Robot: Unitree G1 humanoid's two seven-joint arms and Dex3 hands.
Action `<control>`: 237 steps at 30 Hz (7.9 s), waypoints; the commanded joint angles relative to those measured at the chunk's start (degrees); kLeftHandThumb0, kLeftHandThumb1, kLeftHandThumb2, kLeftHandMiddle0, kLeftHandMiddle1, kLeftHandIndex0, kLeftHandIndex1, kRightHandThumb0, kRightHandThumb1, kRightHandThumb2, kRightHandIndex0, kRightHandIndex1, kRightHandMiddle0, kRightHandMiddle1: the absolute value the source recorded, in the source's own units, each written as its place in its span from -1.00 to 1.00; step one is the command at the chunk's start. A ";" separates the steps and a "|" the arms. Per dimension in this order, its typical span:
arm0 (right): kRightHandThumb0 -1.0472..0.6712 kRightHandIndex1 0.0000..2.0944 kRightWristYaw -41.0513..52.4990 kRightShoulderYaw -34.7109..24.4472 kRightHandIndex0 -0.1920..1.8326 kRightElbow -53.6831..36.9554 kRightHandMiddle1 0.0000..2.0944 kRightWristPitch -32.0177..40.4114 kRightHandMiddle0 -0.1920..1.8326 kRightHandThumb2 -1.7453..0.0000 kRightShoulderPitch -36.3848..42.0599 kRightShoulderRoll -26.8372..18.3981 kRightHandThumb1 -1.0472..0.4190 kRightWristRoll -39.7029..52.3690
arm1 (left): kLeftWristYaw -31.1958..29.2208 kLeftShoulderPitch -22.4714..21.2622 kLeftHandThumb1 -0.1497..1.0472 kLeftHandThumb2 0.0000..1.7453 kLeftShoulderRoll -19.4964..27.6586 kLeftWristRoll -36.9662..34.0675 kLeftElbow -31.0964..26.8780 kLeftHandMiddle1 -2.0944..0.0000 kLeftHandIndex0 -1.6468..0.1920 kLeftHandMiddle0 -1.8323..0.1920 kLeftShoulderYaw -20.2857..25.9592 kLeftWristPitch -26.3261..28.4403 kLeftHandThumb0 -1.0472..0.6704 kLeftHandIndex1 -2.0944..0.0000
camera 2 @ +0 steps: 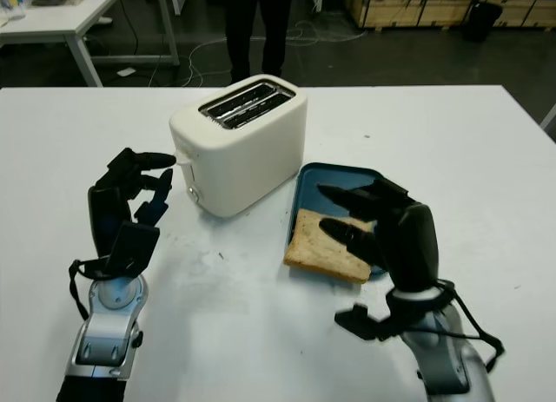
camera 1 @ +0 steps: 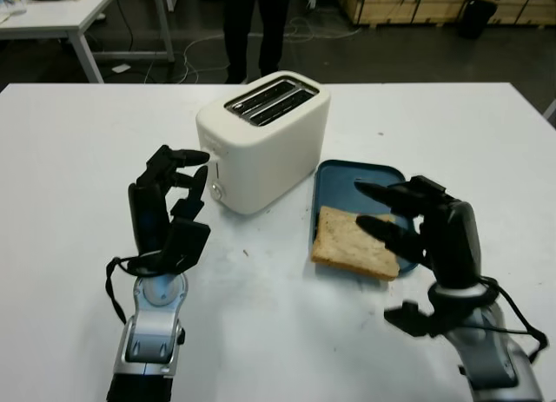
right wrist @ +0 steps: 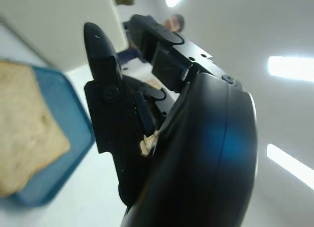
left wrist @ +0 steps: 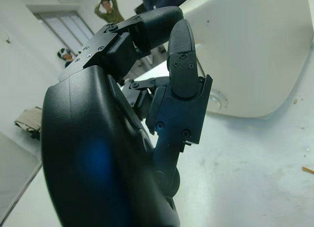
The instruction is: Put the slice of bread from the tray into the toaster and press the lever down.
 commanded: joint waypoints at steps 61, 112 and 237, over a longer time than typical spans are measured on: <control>-0.35 0.26 0.36 25.99 -0.22 16.32 -0.32 30.33 -0.05 0.74 -8.60 -13.50 -0.82 -29.82 | 1.17 -0.03 0.79 -0.59 -0.41 0.74 -0.11 -0.51 0.11 0.20 0.38 -3.34 -0.33 -0.17; -0.32 0.48 -23.98 24.31 0.20 65.97 0.17 -7.22 0.15 0.85 -74.55 -22.35 -0.83 -18.11 | 1.41 0.16 0.79 -0.59 -1.46 1.43 -0.07 -0.50 0.12 0.22 -0.39 -3.48 -0.31 -0.17; -0.50 0.34 -36.89 74.51 -0.11 89.43 -0.20 5.36 -0.20 0.54 -100.28 3.29 -0.83 -41.99 | 8.62 2.99 0.79 -0.65 -3.99 2.71 -1.66 -0.45 0.11 0.18 -2.64 -2.91 -0.31 -0.14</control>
